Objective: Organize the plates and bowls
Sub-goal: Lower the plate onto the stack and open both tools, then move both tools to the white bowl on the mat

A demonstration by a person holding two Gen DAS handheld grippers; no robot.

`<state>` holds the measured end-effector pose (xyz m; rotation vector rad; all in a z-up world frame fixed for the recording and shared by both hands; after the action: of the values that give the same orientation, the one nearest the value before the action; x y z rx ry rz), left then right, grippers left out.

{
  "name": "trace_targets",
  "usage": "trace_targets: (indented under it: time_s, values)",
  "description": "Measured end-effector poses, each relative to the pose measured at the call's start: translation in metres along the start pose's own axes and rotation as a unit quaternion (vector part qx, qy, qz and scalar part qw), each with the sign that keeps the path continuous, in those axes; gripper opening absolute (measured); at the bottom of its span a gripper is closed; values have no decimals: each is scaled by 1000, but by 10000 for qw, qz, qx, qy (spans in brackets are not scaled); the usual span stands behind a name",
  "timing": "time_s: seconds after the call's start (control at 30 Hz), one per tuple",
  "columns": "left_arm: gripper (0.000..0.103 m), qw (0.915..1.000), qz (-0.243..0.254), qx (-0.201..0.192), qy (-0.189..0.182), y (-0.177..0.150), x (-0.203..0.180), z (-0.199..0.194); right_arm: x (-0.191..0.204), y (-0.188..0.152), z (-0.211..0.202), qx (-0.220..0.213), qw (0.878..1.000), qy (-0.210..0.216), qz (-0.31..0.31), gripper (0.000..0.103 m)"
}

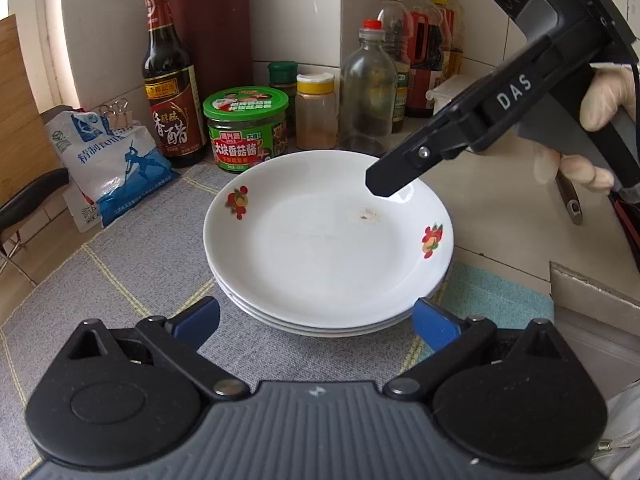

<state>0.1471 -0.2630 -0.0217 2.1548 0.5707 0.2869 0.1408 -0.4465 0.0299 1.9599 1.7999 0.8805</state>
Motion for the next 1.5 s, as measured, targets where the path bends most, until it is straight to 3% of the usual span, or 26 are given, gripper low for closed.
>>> trace_targets:
  time_s: [0.4, 0.6, 0.93, 1.13, 1.27, 1.5]
  values:
    - [102, 9938, -637, -288, 868, 0, 20, -50, 42, 6, -7, -669, 9957, -218, -608, 103]
    - [102, 9872, -820, -495, 1272, -16, 37, -92, 97, 1, -7, -936, 9878, -466, -1150, 103]
    - [102, 9807, -1051, -425, 1596, -81, 72, -178, 205, -32, 11, -690, 9904, -174, -1189, 103]
    - [102, 9696, -1278, -394, 2048, -122, 93, -231, 269, -45, 26, -692, 9872, 279, -1407, 103]
    - [102, 9560, -1483, -378, 2502, -149, 106, -266, 307, -44, 39, -724, 9811, 801, -1606, 103]
    - [102, 9421, -1653, -228, 2907, -187, 118, -299, 369, -38, 57, -582, 9633, 1562, -2105, 103]
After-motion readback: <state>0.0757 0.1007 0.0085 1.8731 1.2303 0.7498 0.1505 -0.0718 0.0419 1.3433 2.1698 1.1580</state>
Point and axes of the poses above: each gripper's, at about its wrist camera, not at the fingertips, and z roughly the way its jaws point, x to its left, y to its top, the point moved 2 cm from there along z, roughly the way its jaws point, and after that the axes turned 7 degrees about -x, right-handed, at the moved point
